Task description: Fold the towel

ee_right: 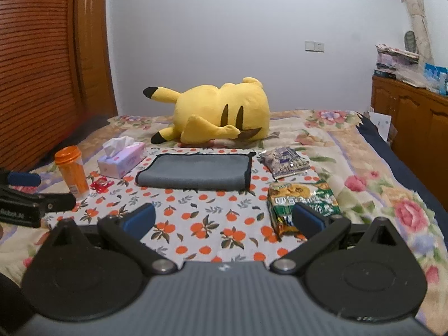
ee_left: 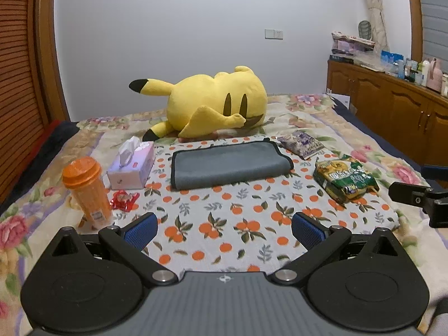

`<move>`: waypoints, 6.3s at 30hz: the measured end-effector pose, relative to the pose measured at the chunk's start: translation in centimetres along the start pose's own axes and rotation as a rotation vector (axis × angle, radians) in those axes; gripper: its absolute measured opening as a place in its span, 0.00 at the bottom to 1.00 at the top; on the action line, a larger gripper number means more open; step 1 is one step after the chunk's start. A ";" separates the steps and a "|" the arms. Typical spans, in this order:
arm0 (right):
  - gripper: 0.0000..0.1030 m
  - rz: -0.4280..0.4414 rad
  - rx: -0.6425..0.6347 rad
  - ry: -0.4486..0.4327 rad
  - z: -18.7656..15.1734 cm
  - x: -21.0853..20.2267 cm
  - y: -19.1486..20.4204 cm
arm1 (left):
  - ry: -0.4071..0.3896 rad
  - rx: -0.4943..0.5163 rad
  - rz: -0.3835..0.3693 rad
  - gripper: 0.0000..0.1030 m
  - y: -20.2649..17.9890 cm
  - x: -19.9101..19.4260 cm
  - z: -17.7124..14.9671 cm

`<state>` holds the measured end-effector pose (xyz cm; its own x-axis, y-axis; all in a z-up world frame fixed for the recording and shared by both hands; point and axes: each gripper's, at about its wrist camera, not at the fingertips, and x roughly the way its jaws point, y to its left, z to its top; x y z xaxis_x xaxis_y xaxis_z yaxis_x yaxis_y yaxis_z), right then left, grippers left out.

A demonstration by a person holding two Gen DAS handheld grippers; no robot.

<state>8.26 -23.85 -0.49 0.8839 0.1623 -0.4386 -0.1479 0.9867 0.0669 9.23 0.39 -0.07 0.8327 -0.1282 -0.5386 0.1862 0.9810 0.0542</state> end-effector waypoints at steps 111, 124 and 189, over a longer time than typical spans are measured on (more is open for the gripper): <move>1.00 -0.019 0.056 -0.185 -5.1 -5.8 -1.3 | -0.130 -0.033 0.074 1.00 -2.2 -6.0 -5.3; 1.00 -0.021 0.057 -0.186 -5.1 -5.8 -1.4 | -0.128 -0.030 0.075 1.00 -2.2 -6.1 -5.4; 1.00 -0.020 0.057 -0.186 -5.1 -5.8 -1.4 | -0.126 -0.027 0.078 1.00 -2.2 -6.1 -5.4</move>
<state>1.03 -26.23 -2.61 0.9539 0.1361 -0.2675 -0.1092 0.9876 0.1128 0.92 -0.24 -1.49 0.9032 -0.0671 -0.4239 0.1057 0.9921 0.0682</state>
